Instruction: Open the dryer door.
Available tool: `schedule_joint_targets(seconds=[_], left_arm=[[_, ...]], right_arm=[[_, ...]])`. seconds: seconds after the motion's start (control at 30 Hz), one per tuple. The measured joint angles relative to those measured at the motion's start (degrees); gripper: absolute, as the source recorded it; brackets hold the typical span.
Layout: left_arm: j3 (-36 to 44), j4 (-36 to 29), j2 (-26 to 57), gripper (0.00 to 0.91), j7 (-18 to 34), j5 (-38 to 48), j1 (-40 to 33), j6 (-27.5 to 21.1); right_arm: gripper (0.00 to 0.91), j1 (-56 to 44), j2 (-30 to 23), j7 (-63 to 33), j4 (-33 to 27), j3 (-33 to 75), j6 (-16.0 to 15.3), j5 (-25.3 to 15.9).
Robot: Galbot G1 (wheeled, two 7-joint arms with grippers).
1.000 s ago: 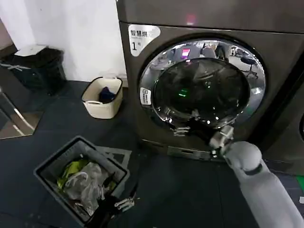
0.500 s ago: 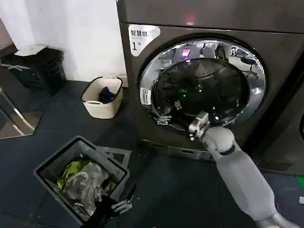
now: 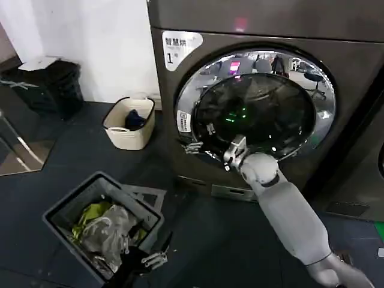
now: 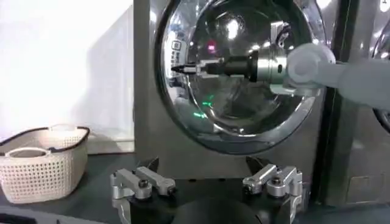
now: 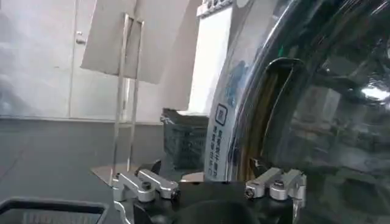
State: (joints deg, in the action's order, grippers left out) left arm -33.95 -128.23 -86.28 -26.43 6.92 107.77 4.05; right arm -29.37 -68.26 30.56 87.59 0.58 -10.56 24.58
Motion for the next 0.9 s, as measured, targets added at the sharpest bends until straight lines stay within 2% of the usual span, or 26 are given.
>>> schedule_joint_targets(seconds=[0.2, 0.4, 0.9], left_arm=[[-1.36, 0.43, 0.70, 0.907, -0.88, 1.20, -1.66, 0.24], [-3.93, 1.42, 2.89, 0.907, -0.28, 6.49, -4.02, -0.61], [-8.34, 7.15, 16.14, 0.907, 2.42, 21.69, -15.91, -5.96]], right_arm=[[0.907, -0.18, 1.21, 4.17, -0.02, -0.24, 1.69, 0.91], [0.907, -1.71, 3.70, 11.24, 1.75, -0.40, 3.42, 2.35], [0.907, -10.00, 12.62, 26.90, 10.36, 5.70, 3.27, 9.59]])
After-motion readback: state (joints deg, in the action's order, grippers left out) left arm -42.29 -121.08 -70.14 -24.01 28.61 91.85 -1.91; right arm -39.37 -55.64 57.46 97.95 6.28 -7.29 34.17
